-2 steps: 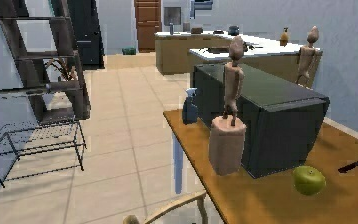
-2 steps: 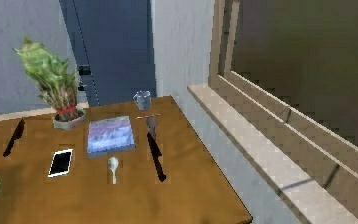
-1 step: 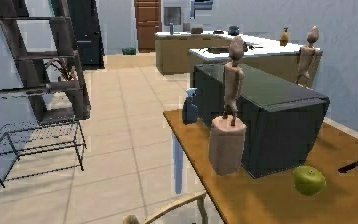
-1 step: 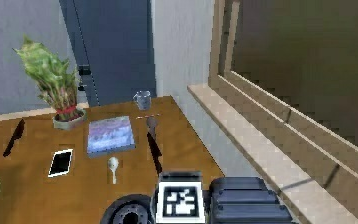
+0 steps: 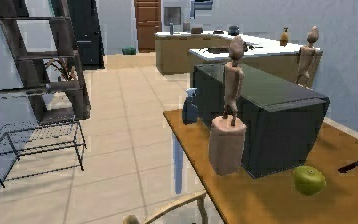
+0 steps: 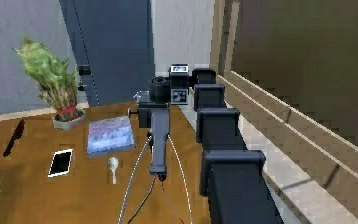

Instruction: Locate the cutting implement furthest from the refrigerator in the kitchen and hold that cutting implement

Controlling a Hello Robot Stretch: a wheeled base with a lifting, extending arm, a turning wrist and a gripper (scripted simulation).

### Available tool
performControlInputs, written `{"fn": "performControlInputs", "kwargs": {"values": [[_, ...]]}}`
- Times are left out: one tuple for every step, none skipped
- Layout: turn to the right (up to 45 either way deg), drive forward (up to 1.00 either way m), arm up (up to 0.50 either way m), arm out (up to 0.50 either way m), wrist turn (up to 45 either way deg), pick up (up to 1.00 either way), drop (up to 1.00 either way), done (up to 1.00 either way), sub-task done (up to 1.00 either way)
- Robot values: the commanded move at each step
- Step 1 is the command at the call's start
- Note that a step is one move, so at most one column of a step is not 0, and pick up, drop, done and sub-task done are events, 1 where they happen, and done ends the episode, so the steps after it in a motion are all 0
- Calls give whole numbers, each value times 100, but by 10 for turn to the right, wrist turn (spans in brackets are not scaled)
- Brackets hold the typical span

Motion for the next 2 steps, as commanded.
{"fn": "performControlInputs", "kwargs": {"values": [[0,0,0,0,450,0,0,0,0],[0,0,0,0,450,0,0,0,0]]}}
